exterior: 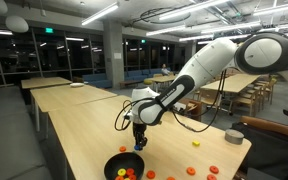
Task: Put the round yellow, orange, blue blocks and another orange block in the black bowl respectively
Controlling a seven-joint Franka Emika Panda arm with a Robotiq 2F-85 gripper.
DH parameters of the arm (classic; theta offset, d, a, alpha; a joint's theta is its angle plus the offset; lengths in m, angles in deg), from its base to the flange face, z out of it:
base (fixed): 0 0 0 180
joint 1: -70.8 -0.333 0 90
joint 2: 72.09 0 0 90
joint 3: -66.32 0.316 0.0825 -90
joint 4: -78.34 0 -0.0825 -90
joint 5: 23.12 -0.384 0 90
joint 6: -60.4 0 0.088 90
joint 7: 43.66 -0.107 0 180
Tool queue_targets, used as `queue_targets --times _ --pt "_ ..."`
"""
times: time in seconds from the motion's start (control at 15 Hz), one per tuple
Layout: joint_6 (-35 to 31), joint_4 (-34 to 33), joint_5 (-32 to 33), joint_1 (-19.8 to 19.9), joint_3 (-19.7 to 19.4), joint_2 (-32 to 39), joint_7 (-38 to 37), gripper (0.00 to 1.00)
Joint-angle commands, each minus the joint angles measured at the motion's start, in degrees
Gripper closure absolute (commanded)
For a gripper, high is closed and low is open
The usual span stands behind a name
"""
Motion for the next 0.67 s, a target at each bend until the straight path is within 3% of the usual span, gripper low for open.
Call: queue_targets --times 0.0,0.13,0.27,0.6 --pt "3.3 -0.8 -0.1 -1.6 0.3 -3.9 0.8 0.76" --pt "4.5 -0.9 -1.0 -1.9 1.7 -5.3 2.7 0.76" --pt "6.4 -0.9 -5.3 -0.1 5.6 -6.1 10.9 0.76" --pt "12.3 -1.4 -15.6 0.8 10.0 -7.3 26.9 0.76"
